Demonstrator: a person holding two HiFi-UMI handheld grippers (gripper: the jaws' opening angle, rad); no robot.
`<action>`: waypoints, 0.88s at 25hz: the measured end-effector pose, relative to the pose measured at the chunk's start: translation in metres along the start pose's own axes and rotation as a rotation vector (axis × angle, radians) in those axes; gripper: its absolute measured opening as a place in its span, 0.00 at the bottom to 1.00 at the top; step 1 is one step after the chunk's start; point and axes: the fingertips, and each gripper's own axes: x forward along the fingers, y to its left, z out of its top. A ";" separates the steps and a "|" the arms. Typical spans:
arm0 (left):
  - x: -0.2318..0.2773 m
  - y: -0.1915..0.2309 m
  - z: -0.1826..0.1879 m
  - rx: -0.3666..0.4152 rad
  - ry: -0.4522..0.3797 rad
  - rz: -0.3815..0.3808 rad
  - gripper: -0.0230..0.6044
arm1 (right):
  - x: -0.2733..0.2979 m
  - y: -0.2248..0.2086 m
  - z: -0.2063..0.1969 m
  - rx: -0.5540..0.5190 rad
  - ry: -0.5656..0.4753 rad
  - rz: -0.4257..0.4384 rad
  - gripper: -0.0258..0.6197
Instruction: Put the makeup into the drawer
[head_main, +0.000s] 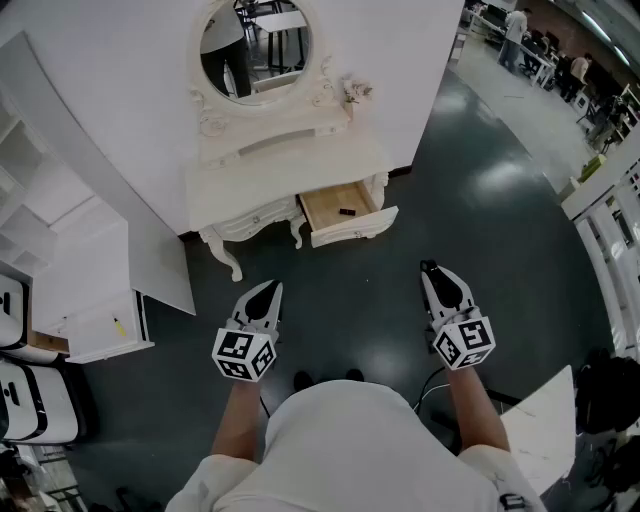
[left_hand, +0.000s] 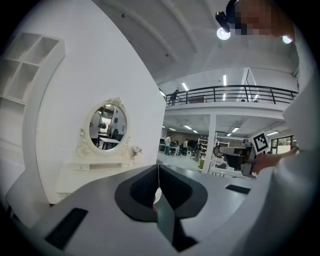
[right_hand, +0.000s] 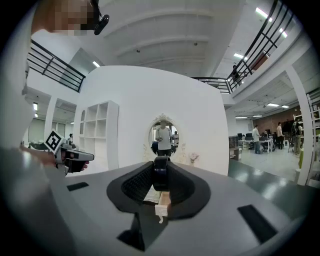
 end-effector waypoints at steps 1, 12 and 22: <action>0.000 0.001 0.000 0.000 0.000 0.000 0.07 | 0.000 0.001 0.000 -0.001 0.000 0.001 0.19; -0.001 0.006 0.000 -0.003 -0.004 -0.002 0.07 | 0.003 0.007 0.002 0.015 -0.007 0.007 0.19; -0.011 0.022 0.000 -0.006 0.003 -0.018 0.07 | 0.010 0.029 -0.004 -0.010 0.024 -0.013 0.19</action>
